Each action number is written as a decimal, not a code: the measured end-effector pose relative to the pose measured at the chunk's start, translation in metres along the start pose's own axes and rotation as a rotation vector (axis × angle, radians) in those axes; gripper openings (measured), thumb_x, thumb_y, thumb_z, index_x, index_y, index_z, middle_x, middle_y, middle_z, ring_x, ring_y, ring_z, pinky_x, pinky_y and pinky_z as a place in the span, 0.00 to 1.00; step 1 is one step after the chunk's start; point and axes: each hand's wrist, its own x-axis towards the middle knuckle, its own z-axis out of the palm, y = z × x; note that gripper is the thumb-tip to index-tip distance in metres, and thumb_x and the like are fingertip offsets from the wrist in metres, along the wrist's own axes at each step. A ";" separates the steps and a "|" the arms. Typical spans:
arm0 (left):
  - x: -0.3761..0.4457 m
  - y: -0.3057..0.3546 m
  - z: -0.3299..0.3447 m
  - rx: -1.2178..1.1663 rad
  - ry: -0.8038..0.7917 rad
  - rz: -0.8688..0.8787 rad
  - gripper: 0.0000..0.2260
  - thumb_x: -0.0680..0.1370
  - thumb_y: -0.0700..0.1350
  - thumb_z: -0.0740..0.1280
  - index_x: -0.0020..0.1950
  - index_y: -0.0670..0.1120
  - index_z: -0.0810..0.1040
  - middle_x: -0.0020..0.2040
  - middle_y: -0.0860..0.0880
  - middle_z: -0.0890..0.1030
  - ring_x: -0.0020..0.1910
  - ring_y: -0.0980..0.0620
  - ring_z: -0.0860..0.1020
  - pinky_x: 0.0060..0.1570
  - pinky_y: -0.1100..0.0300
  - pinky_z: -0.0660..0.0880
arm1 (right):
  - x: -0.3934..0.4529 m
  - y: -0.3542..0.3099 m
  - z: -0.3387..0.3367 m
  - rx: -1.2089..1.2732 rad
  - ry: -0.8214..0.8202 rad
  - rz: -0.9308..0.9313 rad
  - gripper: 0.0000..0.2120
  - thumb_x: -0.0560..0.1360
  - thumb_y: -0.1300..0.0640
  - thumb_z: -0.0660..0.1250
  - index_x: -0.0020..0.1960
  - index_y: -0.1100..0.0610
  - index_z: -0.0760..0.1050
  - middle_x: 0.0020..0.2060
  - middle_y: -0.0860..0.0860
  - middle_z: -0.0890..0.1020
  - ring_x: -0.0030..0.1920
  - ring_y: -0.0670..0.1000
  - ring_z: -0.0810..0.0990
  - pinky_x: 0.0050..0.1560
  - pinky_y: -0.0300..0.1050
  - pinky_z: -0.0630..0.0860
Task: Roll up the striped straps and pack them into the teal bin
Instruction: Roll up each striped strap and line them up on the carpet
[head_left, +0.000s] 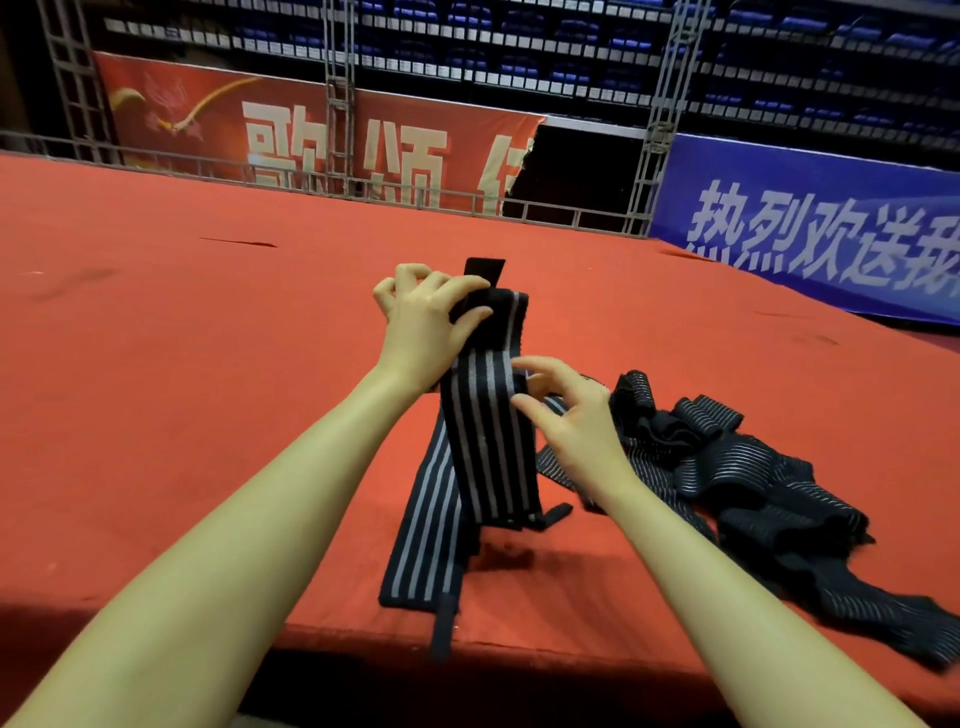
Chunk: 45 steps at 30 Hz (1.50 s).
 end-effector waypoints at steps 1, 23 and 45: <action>0.001 0.000 -0.006 -0.002 -0.004 0.011 0.11 0.73 0.53 0.69 0.53 0.50 0.82 0.42 0.52 0.82 0.54 0.40 0.73 0.45 0.60 0.48 | 0.000 -0.010 -0.002 -0.011 -0.011 -0.034 0.15 0.72 0.50 0.69 0.53 0.31 0.75 0.43 0.45 0.82 0.50 0.48 0.80 0.61 0.63 0.69; -0.079 -0.041 -0.014 -0.012 -0.241 -0.167 0.12 0.75 0.51 0.69 0.57 0.52 0.81 0.47 0.53 0.82 0.58 0.45 0.68 0.47 0.58 0.49 | -0.052 0.008 0.065 0.010 -0.183 0.085 0.11 0.74 0.60 0.70 0.47 0.42 0.80 0.41 0.35 0.81 0.44 0.38 0.77 0.57 0.49 0.71; -0.127 -0.081 0.074 -0.100 -0.373 -0.204 0.14 0.75 0.51 0.67 0.60 0.52 0.79 0.54 0.57 0.81 0.58 0.48 0.70 0.46 0.58 0.50 | -0.034 0.099 0.098 -0.347 -0.224 0.242 0.24 0.81 0.52 0.59 0.75 0.50 0.59 0.74 0.47 0.64 0.74 0.47 0.59 0.65 0.42 0.48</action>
